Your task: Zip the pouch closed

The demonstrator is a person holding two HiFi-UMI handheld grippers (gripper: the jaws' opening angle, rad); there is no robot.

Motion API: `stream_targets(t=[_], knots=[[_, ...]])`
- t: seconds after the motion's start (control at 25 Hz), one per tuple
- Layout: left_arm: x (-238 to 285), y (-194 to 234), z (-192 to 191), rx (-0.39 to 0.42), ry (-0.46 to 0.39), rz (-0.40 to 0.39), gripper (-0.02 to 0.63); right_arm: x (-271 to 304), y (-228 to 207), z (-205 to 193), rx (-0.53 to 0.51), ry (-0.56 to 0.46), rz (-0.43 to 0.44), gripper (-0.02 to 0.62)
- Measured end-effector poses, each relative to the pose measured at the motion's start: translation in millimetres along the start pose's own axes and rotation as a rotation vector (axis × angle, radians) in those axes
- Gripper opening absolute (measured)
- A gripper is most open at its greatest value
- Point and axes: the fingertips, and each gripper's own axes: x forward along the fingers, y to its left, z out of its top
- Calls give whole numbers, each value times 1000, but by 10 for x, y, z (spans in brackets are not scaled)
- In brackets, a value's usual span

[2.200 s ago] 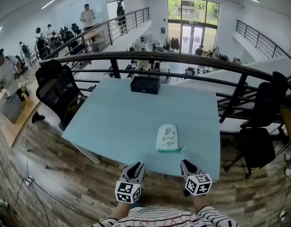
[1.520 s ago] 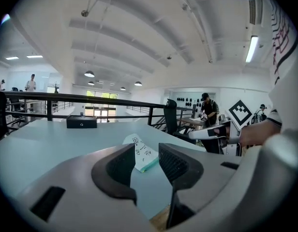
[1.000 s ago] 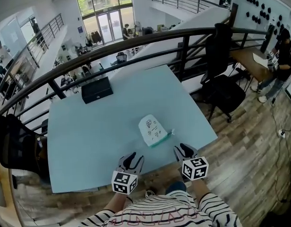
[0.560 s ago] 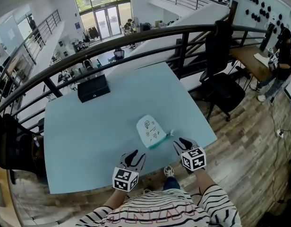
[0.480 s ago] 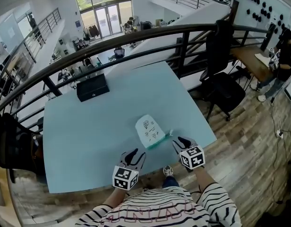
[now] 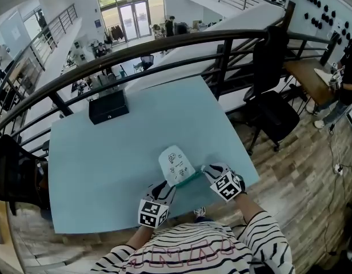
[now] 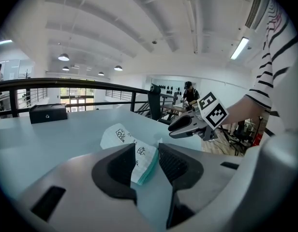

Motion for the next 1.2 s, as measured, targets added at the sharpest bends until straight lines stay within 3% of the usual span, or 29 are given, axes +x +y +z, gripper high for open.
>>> stream_targets(t=[0.32,0.52,0.68,0.84,1.0,1.08,1.2], knots=[[57,96,-28,-30,13,45,130,300,49,-151,-623,139,51,120],[0,175,-82,-54,26,85,130,472,110,-157,-881,159,103,120],[-57,209,-111,-69,33,111,130,546,110,-188,-1025,184,163,120],[-63,241,-131,-82,43,135,130,601,96,-199,-1118,179,212,107],[-89,276,-139,-91,49,144,130,610,156,-282,-1185,205,270,48],[-110,281,-133,-94,49,148,130,563,185,-299,-1121,217,297,40],[-125,279,-132,-95,50,145,130,490,212,-299,-874,231,328,37]])
